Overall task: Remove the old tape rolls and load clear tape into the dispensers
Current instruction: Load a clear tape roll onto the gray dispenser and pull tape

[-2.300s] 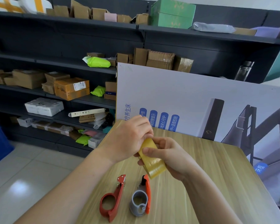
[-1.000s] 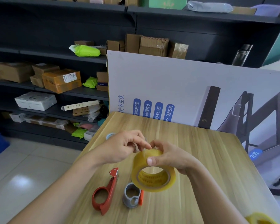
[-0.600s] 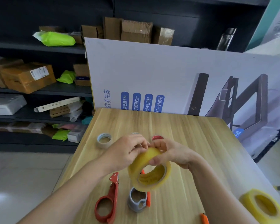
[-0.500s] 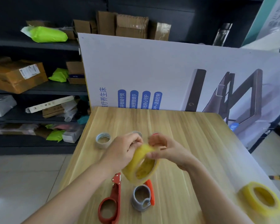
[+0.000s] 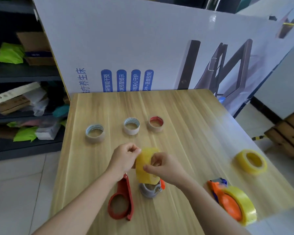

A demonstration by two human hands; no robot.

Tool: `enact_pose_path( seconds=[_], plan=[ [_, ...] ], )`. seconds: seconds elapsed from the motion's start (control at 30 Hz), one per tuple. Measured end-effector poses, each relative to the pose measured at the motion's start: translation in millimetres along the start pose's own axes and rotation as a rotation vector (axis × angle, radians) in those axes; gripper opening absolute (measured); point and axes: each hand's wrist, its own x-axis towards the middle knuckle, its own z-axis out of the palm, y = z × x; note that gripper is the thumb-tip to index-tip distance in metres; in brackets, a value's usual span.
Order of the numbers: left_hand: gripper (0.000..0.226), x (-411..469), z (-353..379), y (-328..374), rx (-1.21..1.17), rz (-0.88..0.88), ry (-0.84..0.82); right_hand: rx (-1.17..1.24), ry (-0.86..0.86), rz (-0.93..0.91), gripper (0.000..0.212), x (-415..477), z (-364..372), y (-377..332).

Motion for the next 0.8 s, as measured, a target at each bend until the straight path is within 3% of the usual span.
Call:
enact_pose_path(
  seconds=[0.1,0.2,0.33,0.53,0.7,0.8],
  plan=[
    [0.022,1.6,-2.8,-6.0,-0.077,-0.055,-0.136,-0.189,0.150,-0.025,0.022,-4.0,8.1,13.7],
    [0.019,4.8,-4.0,-13.5,0.007,0.015,-0.121,-0.346,0.235,-0.132,0.024,-2.0,10.8,24.2],
    [0.022,-0.6,-3.5,-29.8,-0.088,0.039,-0.113,-0.426,0.245,-0.270,0.025,0.4,11.8,34.3],
    [0.035,0.2,-1.3,-36.1,-0.372,-0.186,-0.335,-0.580,0.344,-0.457,0.021,5.0,26.7,56.9],
    [0.052,0.2,16.9,-27.7,-0.260,-0.286,-0.186,-0.621,0.357,-0.582,0.020,10.5,33.6,59.9],
    [0.056,6.7,11.2,-33.4,-0.297,-0.332,-0.069,-0.315,0.430,-0.475,0.027,13.4,30.2,66.1]
  ],
)
